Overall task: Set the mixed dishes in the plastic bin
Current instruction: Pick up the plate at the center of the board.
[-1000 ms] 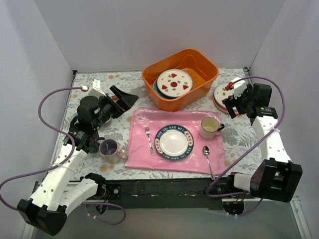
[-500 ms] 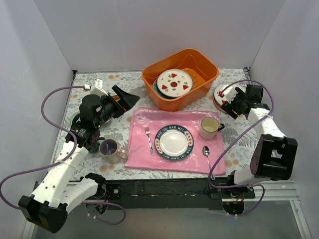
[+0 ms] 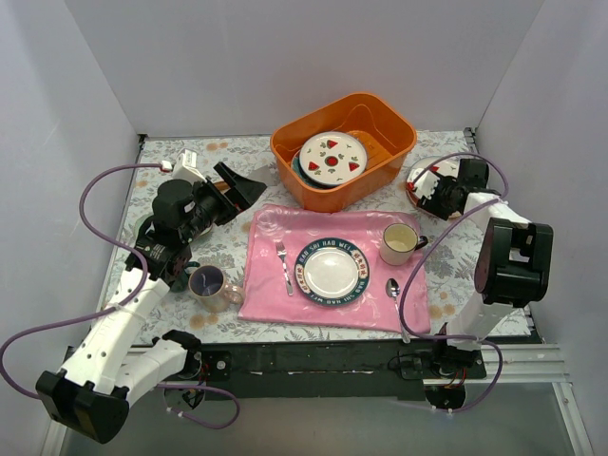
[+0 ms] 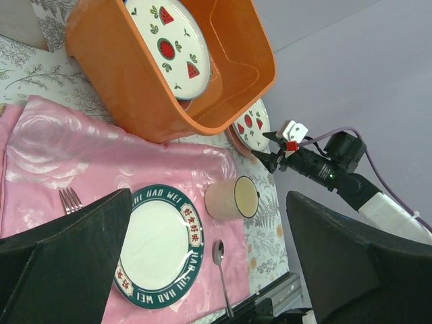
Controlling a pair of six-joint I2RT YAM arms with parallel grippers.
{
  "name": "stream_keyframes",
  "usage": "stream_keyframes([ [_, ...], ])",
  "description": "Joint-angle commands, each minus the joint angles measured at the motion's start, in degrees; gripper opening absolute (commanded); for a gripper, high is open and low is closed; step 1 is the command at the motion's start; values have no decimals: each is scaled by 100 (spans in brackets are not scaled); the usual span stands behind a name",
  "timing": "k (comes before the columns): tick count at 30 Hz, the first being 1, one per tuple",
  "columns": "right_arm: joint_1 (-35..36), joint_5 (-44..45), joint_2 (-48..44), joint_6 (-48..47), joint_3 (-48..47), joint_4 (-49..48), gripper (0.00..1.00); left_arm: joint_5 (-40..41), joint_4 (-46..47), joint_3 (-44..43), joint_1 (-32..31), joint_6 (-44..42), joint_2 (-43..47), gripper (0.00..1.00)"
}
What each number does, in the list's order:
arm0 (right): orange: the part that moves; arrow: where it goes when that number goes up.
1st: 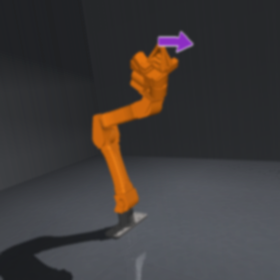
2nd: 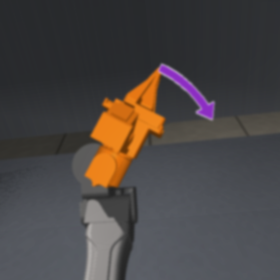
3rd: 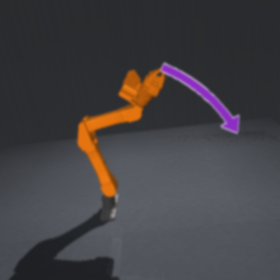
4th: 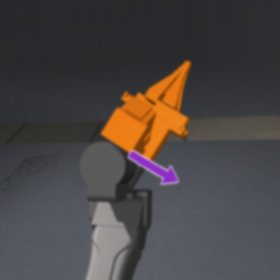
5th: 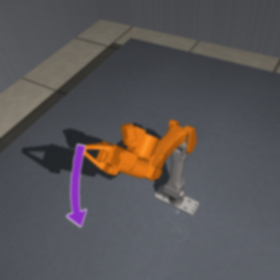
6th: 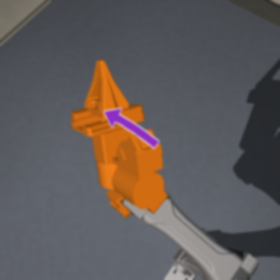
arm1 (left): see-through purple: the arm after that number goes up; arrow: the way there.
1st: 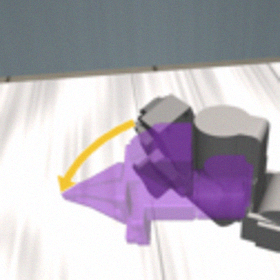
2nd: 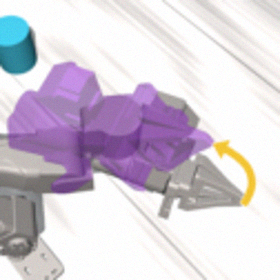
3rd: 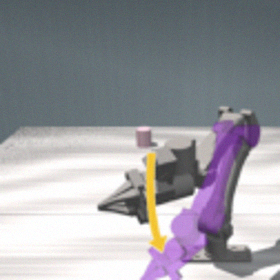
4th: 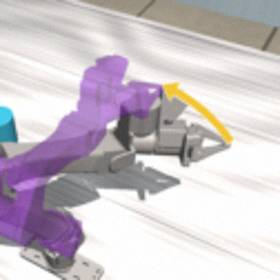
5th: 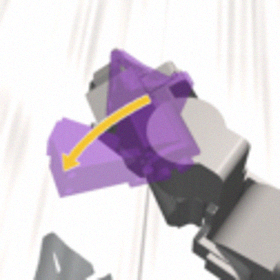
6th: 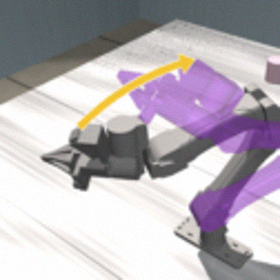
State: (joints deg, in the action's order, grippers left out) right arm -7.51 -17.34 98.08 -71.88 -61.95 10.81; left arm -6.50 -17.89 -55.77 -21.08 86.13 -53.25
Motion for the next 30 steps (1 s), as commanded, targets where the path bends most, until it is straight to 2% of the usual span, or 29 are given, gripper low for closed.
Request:
stream_keyframes([
  [1,4,-59,176,-301,-387,-316,61,88,22,-180,34,-52,-80,98],
  [11,13,-146,440,-301,-484,-211,57,114,49,-233,43,-52,-220,98],
  [30,39,-243,703,-46,-686,149,58,79,75,-294,43,-79,-379,98],
])
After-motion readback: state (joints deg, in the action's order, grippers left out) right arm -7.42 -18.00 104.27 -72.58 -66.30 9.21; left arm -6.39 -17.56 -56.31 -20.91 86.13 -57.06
